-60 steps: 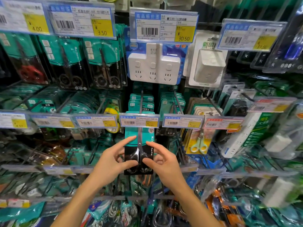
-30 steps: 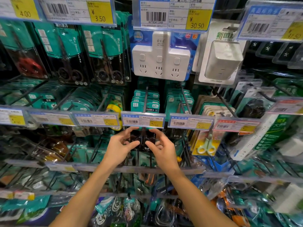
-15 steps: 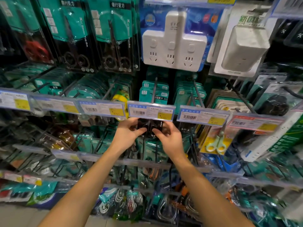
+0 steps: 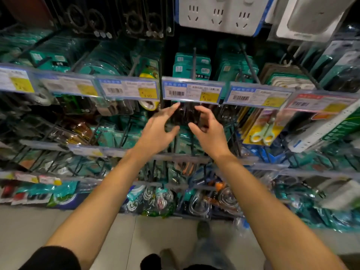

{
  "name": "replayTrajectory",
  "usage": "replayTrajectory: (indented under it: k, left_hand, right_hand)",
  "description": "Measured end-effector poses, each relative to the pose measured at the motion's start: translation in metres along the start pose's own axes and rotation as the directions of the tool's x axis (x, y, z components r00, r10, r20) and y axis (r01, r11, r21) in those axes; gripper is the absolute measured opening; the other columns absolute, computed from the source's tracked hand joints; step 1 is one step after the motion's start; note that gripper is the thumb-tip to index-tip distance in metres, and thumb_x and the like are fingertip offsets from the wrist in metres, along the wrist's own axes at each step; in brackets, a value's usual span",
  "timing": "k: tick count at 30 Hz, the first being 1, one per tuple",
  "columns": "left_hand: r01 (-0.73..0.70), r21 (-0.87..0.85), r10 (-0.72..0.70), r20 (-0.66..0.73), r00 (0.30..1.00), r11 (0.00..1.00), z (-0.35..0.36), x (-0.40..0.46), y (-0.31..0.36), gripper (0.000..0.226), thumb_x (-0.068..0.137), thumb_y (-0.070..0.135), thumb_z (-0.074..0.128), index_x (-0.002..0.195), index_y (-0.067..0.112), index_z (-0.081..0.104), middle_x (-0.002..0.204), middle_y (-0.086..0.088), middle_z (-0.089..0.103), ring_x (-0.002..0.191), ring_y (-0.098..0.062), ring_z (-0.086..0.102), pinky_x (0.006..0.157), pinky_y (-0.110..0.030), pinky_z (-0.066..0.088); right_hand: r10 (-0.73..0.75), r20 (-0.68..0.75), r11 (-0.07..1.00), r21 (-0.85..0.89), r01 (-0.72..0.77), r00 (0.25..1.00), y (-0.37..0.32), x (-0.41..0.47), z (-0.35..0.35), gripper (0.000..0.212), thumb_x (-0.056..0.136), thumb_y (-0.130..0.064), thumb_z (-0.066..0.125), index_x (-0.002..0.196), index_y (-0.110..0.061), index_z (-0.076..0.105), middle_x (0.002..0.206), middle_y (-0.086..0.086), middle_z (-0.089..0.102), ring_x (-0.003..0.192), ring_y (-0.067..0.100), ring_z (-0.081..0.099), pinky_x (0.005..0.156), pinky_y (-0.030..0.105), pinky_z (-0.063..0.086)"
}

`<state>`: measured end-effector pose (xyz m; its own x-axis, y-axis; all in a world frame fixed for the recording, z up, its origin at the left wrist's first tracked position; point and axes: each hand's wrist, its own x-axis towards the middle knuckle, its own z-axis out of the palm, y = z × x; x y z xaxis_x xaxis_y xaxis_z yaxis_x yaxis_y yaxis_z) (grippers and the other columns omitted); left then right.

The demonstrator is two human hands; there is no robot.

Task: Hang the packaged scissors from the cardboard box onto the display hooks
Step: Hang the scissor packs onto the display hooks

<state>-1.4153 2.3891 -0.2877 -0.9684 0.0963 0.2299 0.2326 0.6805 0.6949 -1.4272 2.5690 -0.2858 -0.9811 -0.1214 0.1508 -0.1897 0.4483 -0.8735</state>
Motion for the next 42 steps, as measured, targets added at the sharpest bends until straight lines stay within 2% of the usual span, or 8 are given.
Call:
replayTrajectory:
  k: [3, 7, 15, 20, 28, 34, 37, 42]
  left_hand:
    - [0.082, 0.132, -0.087, 0.034, 0.996, 0.988, 0.007, -0.013, 0.004, 0.074, 0.091, 0.031, 0.063, 0.153, 0.027, 0.021, 0.157, -0.005, 0.032, 0.144, -0.022, 0.030, 0.115, -0.041, 0.032]
    - [0.077, 0.214, -0.077, -0.008, 0.997, 0.974, 0.023, -0.039, 0.023, 0.066, 0.091, 0.026, 0.062, 0.150, 0.018, 0.033, 0.153, -0.011, 0.036, 0.142, -0.028, 0.031, 0.115, -0.044, 0.030]
    - [-0.225, 0.381, 0.164, 0.186, 0.969, 0.897, 0.089, -0.088, 0.079, 0.057, 0.085, 0.019, 0.060, 0.140, 0.010, 0.047, 0.140, -0.011, 0.054, 0.134, -0.032, 0.045, 0.103, -0.050, 0.044]
    - [-0.346, 0.381, 0.246, 0.287, 0.926, 0.858, 0.133, -0.114, 0.125, 0.056, 0.076, 0.022, 0.058, 0.128, 0.004, 0.059, 0.126, -0.019, 0.063, 0.117, -0.037, 0.059, 0.093, -0.047, 0.050]
    - [-0.526, 0.349, 0.375, 0.415, 0.829, 0.776, 0.204, -0.188, 0.255, 0.056, 0.079, 0.024, 0.066, 0.131, 0.007, 0.055, 0.127, -0.018, 0.062, 0.118, -0.036, 0.059, 0.092, -0.046, 0.050]
    - [-0.696, 0.254, 0.541, 0.473, 0.695, 0.672, 0.257, -0.261, 0.358, 0.052, 0.073, 0.024, 0.067, 0.120, 0.002, 0.062, 0.107, -0.021, 0.067, 0.097, -0.039, 0.066, 0.074, -0.046, 0.056]
    - [-0.745, 0.202, 0.594, 0.489, 0.639, 0.636, 0.280, -0.291, 0.403, 0.054, 0.078, 0.027, 0.059, 0.126, 0.003, 0.058, 0.110, -0.019, 0.065, 0.102, -0.038, 0.063, 0.076, -0.047, 0.055]
    - [-0.785, 0.183, 0.622, 0.517, 0.589, 0.592, 0.314, -0.332, 0.452, 0.054, 0.079, 0.025, 0.067, 0.128, 0.004, 0.055, 0.116, -0.018, 0.062, 0.110, -0.037, 0.059, 0.083, -0.047, 0.052]
  right_hand:
    - [0.066, -0.003, 0.993, -0.100, -0.066, 0.998, 0.003, -0.017, 0.002, 0.053, 0.092, -0.031, 0.064, 0.140, -0.029, 0.040, 0.140, -0.005, 0.051, 0.129, 0.014, 0.048, 0.105, 0.036, 0.044]
    - [0.079, -0.044, 0.968, -0.235, -0.088, 0.996, 0.007, -0.054, -0.006, 0.051, 0.093, -0.031, 0.062, 0.139, -0.025, 0.043, 0.141, -0.002, 0.048, 0.129, 0.014, 0.045, 0.100, 0.021, 0.035]
    - [0.011, -0.150, 0.890, -0.449, -0.078, 0.989, 0.032, -0.130, -0.050, 0.050, 0.093, -0.025, 0.060, 0.140, -0.012, 0.048, 0.147, 0.007, 0.046, 0.142, 0.023, 0.033, 0.117, 0.035, 0.028]
    - [0.028, -0.181, 0.801, -0.584, -0.130, 0.983, 0.052, -0.193, -0.098, 0.056, 0.092, -0.025, 0.061, 0.142, -0.007, 0.045, 0.145, 0.013, 0.047, 0.137, 0.031, 0.039, 0.114, 0.044, 0.034]
    - [0.090, -0.374, 0.698, -0.637, -0.326, 0.923, 0.080, -0.341, -0.211, 0.056, 0.087, -0.030, 0.060, 0.136, -0.006, 0.051, 0.138, 0.018, 0.052, 0.129, 0.036, 0.047, 0.112, 0.043, 0.036]
    - [0.114, -0.496, 0.653, -0.616, -0.441, 0.861, 0.089, -0.462, -0.291, 0.056, 0.084, -0.034, 0.053, 0.129, 0.000, 0.056, 0.130, 0.022, 0.058, 0.123, 0.038, 0.053, 0.107, 0.042, 0.040]
    - [0.095, -0.563, 0.633, -0.602, -0.486, 0.821, 0.092, -0.513, -0.321, 0.056, 0.082, -0.035, 0.047, 0.124, 0.000, 0.059, 0.124, 0.021, 0.062, 0.116, 0.037, 0.057, 0.105, 0.040, 0.040]
    - [0.121, -0.595, 0.588, -0.602, -0.540, 0.795, 0.105, -0.575, -0.359, 0.055, 0.084, -0.027, 0.065, 0.133, -0.004, 0.053, 0.134, 0.016, 0.056, 0.126, 0.032, 0.050, 0.110, 0.038, 0.036]
